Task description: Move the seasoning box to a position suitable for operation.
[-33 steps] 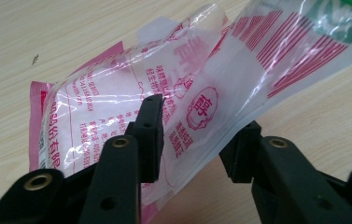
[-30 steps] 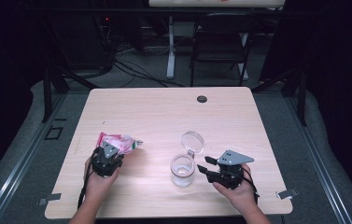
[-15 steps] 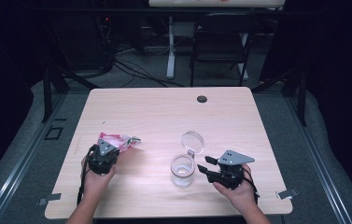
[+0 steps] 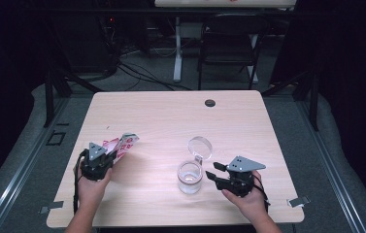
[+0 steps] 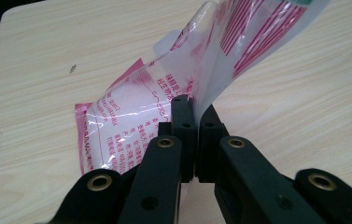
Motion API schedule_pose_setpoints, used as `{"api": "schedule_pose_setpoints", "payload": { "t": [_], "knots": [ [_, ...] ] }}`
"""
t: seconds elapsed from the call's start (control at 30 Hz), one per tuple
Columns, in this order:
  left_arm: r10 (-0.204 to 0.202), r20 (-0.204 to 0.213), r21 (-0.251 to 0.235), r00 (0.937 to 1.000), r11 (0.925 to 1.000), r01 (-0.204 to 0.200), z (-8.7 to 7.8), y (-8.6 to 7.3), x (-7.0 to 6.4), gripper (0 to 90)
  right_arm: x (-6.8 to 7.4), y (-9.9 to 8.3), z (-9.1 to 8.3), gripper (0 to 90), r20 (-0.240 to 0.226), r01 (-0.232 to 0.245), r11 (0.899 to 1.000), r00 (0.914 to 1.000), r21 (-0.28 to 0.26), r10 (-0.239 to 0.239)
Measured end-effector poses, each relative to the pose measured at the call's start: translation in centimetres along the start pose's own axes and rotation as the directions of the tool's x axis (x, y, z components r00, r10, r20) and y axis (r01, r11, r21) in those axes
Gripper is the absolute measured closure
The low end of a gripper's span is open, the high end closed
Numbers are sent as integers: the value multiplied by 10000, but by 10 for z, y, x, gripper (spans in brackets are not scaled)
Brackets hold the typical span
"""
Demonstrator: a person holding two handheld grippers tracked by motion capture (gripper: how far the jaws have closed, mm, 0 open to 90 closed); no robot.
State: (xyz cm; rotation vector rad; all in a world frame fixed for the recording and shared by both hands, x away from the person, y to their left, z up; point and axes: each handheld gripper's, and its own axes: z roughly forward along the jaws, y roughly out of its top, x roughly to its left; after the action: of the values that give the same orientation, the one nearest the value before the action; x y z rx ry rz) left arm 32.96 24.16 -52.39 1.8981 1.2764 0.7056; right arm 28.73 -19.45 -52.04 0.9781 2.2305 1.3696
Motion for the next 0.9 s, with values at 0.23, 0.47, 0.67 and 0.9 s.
{"api": "schedule_pose_setpoints", "payload": {
  "t": [0.23,0.47,0.67,0.9],
  "knots": [
    [-397,19,-251,9992,9989,397,-9,2,11,898,-1,0,0,549,7,-19,10000,10000,4,19],
    [-632,-106,-594,9979,9963,624,-16,8,20,899,0,0,0,549,46,-2,10000,10000,19,2],
    [-804,-368,-846,9961,9934,770,-24,15,28,900,1,0,0,553,-5,-55,10000,10000,-36,55],
    [-1102,-219,-1009,9937,9891,1074,-28,18,37,900,1,0,1,554,-15,-14,10000,10000,-55,14]
  ]
}}
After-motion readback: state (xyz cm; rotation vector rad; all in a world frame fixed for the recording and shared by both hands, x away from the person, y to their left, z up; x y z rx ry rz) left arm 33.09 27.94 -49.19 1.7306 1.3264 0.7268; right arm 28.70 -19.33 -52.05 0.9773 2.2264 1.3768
